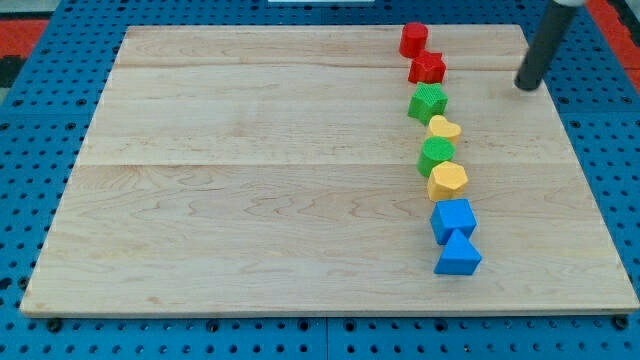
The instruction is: Move the red star diagonally top left to the green star
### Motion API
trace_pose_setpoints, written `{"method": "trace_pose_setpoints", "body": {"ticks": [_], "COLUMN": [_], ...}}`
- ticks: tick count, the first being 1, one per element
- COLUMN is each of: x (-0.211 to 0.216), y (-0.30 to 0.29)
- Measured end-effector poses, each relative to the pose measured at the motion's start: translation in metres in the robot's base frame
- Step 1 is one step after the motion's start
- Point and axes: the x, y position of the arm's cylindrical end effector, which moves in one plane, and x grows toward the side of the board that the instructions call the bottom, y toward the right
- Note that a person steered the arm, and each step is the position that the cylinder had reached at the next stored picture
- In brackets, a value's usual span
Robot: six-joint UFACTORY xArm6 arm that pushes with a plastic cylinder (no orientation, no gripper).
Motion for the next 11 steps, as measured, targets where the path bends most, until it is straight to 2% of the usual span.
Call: {"method": "trace_pose_setpoints", "body": {"ticks": [1,2,3,5,6,7,8,9,10,11], "x": [-0.057,-0.089,-0.074,-0.044,-0.062,-0.065,-0.048,-0.006,0.016,0.002], "y": [-0.018,-0.051,-0.149,-0.176,-0.234,-0.231,-0.113,-0.031,-0.087,-0.148]}}
